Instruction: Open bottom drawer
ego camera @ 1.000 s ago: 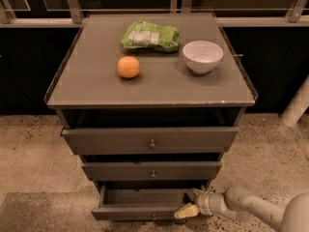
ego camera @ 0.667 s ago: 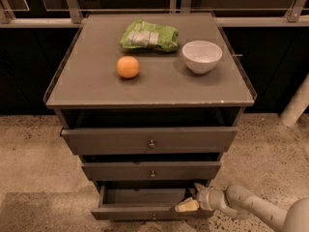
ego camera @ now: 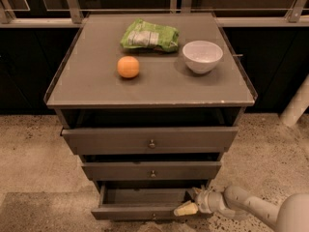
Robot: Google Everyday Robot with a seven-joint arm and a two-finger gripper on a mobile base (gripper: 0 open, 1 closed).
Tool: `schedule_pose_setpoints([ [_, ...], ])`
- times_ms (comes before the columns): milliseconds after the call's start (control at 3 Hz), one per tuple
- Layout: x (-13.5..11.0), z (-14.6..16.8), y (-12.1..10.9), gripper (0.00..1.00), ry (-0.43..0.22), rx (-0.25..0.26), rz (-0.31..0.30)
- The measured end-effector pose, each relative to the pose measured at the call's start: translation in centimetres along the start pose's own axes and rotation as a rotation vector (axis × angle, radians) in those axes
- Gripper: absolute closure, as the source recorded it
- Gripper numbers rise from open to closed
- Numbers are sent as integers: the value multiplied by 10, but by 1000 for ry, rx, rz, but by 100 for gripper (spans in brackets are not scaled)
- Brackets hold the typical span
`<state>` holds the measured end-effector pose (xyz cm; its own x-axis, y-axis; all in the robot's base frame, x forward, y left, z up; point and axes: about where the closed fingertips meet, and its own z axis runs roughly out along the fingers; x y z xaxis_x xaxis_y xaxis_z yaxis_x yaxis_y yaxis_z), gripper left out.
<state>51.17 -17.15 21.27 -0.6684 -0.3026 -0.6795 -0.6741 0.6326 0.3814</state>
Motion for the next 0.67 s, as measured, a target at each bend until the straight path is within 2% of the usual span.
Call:
schedule_pose_setpoints([
  [667,48,-12,35,0,140,-101,100],
])
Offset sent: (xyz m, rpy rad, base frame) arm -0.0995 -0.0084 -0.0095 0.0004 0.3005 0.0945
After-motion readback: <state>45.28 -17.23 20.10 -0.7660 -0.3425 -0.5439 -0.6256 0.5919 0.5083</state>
